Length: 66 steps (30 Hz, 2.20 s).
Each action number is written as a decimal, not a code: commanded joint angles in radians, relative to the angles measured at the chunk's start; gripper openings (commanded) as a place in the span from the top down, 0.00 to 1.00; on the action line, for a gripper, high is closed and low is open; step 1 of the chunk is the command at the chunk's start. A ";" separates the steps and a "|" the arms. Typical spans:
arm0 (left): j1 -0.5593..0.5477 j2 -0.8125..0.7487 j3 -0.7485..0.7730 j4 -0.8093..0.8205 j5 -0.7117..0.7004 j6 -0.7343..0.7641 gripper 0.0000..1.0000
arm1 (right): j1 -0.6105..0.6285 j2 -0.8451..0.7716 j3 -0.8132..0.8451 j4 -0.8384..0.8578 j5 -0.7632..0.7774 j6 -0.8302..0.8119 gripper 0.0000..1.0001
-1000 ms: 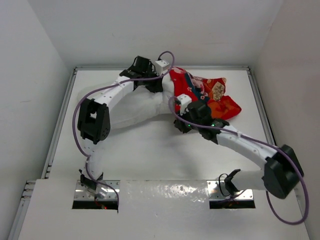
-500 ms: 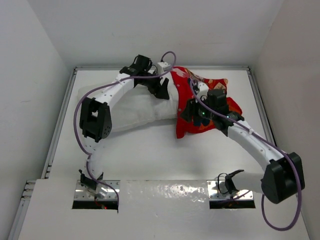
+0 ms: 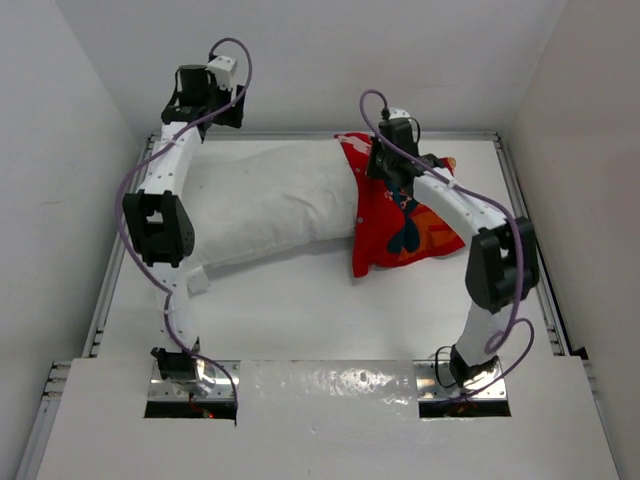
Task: Put the pillow into the pillowcase
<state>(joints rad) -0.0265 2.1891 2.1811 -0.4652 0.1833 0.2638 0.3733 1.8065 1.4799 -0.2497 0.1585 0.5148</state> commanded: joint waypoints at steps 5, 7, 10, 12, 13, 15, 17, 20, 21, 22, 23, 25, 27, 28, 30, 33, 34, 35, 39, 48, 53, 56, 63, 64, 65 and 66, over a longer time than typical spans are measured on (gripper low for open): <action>-0.047 0.193 0.047 -0.136 -0.057 0.159 0.30 | 0.004 0.123 0.072 -0.074 -0.046 0.165 1.00; -0.064 0.146 -0.075 -0.151 0.078 0.181 0.36 | 0.007 0.166 0.117 -0.079 -0.097 0.189 1.00; -0.137 0.068 -0.231 -0.208 0.292 0.271 0.44 | 0.013 0.260 0.212 -0.115 -0.151 0.197 1.00; -0.194 0.026 -0.331 -0.274 0.333 0.333 0.49 | 0.013 0.312 0.273 -0.106 -0.195 0.195 1.00; -0.260 -0.018 -0.360 -0.298 0.353 0.391 0.50 | 0.013 0.324 0.292 -0.086 -0.204 0.186 1.00; -0.324 -0.063 -0.437 -0.341 0.430 0.434 0.50 | 0.013 0.355 0.353 -0.077 -0.217 0.179 1.00; -0.395 -0.075 -0.414 -0.368 0.485 0.410 0.51 | 0.013 0.375 0.394 -0.094 -0.217 0.157 1.00; -0.427 -0.069 -0.370 -0.296 0.461 0.217 0.54 | 0.009 0.380 0.415 -0.126 -0.215 0.120 1.00; -0.428 -0.069 -0.360 -0.279 0.446 0.131 0.54 | 0.009 0.369 0.395 -0.126 -0.215 0.099 1.00; -0.428 -0.069 -0.342 -0.271 0.429 0.106 0.54 | 0.006 0.355 0.370 -0.117 -0.214 0.093 1.00; -0.428 -0.066 -0.331 -0.283 0.432 0.097 0.53 | 0.004 0.341 0.343 -0.106 -0.212 0.090 1.00; -0.429 -0.061 -0.296 -0.315 0.436 0.091 0.50 | -0.010 0.291 0.258 -0.065 -0.211 0.082 1.00; -0.428 -0.063 -0.258 -0.386 0.421 0.118 0.49 | -0.026 0.251 0.200 -0.030 -0.224 0.058 1.00; -0.426 -0.065 -0.206 -0.412 0.379 0.127 0.48 | -0.033 0.241 0.197 -0.028 -0.234 0.044 1.00; -0.405 -0.071 -0.147 -0.467 0.332 0.138 0.47 | -0.040 0.212 0.213 -0.064 -0.231 -0.026 0.99; -0.327 -0.103 -0.086 -0.426 0.275 0.059 0.46 | -0.040 0.176 0.259 -0.118 -0.212 -0.126 0.72; -0.310 -0.115 -0.104 -0.368 0.245 0.040 0.46 | -0.039 0.147 0.267 -0.126 -0.199 -0.148 0.64; -0.290 -0.129 -0.118 -0.342 0.225 0.032 0.46 | -0.039 0.133 0.276 -0.131 -0.194 -0.185 0.40; -0.288 -0.123 -0.210 -0.277 0.171 0.147 0.33 | -0.033 0.068 0.301 -0.204 -0.160 -0.242 0.07; -0.288 0.004 -0.264 -0.063 0.143 0.206 0.29 | 0.183 -0.088 0.111 -0.267 -0.008 -0.325 0.01; -0.286 0.044 -0.276 0.022 0.078 0.184 0.48 | 0.219 -0.075 -0.004 -0.263 0.036 -0.170 0.01; -0.285 0.043 -0.299 0.060 0.062 0.172 0.80 | 0.220 -0.041 -0.042 -0.241 0.078 -0.136 0.01; -0.274 -0.003 -0.268 -0.047 0.156 0.144 1.00 | 0.214 0.154 0.032 -0.266 0.182 -0.137 0.11; -0.271 -0.012 -0.256 -0.070 0.177 0.143 1.00 | 0.202 0.222 0.110 -0.314 0.171 -0.130 0.32; -0.271 -0.017 -0.232 -0.091 0.224 0.143 1.00 | 0.190 0.253 0.149 -0.336 0.159 -0.115 0.60; -0.271 -0.022 -0.219 -0.137 0.254 0.144 1.00 | 0.155 0.279 0.225 -0.358 0.138 -0.093 1.00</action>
<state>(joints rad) -0.3054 2.2494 1.8877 -0.5289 0.3218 0.4084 0.5938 1.9800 1.5696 -0.5388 0.2802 0.3660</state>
